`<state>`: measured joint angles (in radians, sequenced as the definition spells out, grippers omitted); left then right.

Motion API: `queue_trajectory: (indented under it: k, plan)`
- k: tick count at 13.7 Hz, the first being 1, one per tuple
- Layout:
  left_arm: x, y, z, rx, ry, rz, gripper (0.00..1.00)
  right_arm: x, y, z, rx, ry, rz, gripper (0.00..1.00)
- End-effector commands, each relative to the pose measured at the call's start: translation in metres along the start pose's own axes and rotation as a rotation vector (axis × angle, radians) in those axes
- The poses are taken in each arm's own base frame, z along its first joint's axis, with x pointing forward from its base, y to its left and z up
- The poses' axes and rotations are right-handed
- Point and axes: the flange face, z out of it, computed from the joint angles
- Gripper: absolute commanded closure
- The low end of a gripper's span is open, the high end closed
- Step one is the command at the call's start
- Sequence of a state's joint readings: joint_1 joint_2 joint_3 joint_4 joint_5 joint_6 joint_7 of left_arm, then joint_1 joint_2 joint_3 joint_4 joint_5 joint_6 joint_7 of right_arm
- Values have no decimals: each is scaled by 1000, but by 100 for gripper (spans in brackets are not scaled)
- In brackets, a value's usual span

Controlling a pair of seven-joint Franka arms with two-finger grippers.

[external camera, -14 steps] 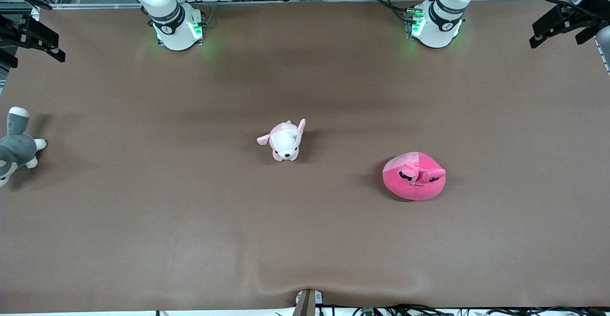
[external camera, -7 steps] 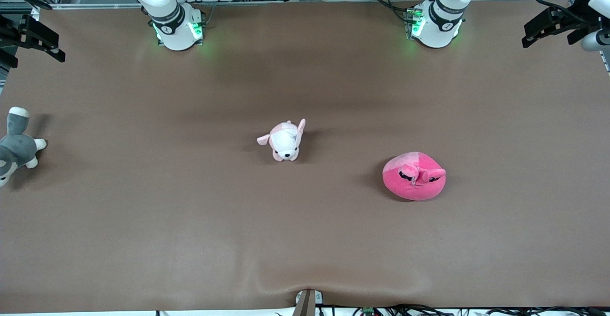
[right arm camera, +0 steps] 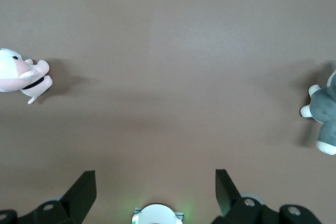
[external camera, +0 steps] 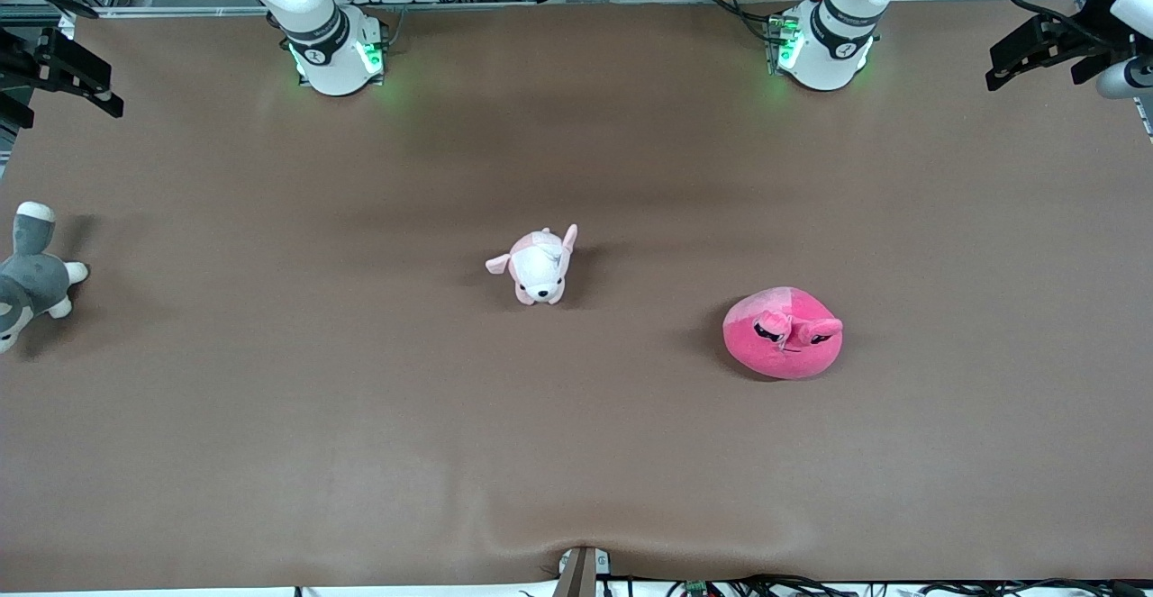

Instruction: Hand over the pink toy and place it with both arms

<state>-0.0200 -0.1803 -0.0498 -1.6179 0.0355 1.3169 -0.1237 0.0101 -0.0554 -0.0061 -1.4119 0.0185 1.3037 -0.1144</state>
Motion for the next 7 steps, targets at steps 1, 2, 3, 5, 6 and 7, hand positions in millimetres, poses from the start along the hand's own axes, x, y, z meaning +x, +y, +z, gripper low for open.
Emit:
queue_trajectory:
  k: [1,2,3,5,6,7]
  plan:
    - [-3,-1,2,5,-12,-13,0,1,3,-3,17,6,4,0]
    - [-3,0,3,6,-14,-11,0,1,3,-3,17,6,4,0]
    - [-4,0,2,6,-14,-21,0,1,3,-3,17,6,4,0]
    - [-5,3,2,7,-13,-30,0,1,2,-2,17,4,3,0]
    - [-4,2,3,7,-14,-33,0,1,3,-3,17,6,4,0]
    - [-3,1,6,7,-20,-36,0,1,3,-2,17,4,4,0]
